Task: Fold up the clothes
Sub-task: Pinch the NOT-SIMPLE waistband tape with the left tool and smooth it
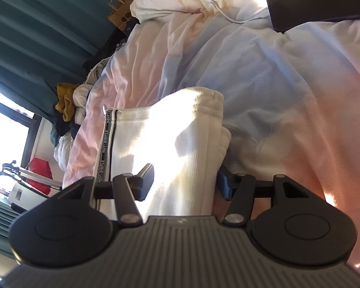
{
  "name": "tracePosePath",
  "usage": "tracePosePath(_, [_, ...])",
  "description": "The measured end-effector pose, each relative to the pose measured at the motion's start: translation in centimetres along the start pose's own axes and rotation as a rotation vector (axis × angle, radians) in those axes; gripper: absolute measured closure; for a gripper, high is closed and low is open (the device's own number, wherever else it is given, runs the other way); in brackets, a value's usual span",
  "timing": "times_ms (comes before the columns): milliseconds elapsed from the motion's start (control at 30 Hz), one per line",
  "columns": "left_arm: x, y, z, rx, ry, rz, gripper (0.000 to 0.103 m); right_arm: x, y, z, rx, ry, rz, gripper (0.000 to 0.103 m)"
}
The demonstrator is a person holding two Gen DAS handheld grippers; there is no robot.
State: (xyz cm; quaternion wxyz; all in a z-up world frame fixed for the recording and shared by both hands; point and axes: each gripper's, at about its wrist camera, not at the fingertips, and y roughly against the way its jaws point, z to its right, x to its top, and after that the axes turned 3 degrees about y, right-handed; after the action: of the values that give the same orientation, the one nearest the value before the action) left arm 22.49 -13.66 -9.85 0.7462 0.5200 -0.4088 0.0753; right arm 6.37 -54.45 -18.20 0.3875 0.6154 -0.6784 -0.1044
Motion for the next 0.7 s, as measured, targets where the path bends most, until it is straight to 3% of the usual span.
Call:
tracePosePath(133, [0.3,-0.6,-0.4,-0.041,-0.093,-0.055,0.046,0.0,0.1,0.2,-0.005,-0.009,-0.007,0.046])
tracePosePath(233, [0.5,-2.0,-0.1,-0.031,-0.143,-0.101,0.047,-0.1,0.0,0.2,-0.011,-0.01,-0.013,0.046])
tracePosePath(300, [0.4,-2.8,0.1,-0.043,-0.151,-0.14,0.06,-0.1,-0.2,0.2,-0.014,-0.005,-0.008,0.046])
tracePosePath(333, [0.3,-3.0,0.2,-0.046,-0.164,-0.148,0.073,-0.1,-0.3,0.1,-0.016,-0.002,-0.006,0.046])
tracePosePath(367, [0.4,-2.9,0.4,-0.036,-0.176,-0.145,0.093,-0.2,-0.4,0.1,-0.018,0.0,-0.004,0.046])
tracePosePath(400, [0.5,-2.8,0.6,-0.024,-0.189,-0.139,0.099,-0.2,-0.4,0.1,-0.019,0.002,-0.001,0.046])
tracePosePath(600, [3.5,-1.3,0.2,0.026,-0.185,-0.063,0.1,-0.2,-0.4,0.1,-0.017,-0.004,0.01,0.046])
tracePosePath(700, [3.9,-3.1,-0.6,0.041,-0.145,-0.091,0.099,-0.3,-0.5,0.1,-0.02,-0.003,0.015,0.046])
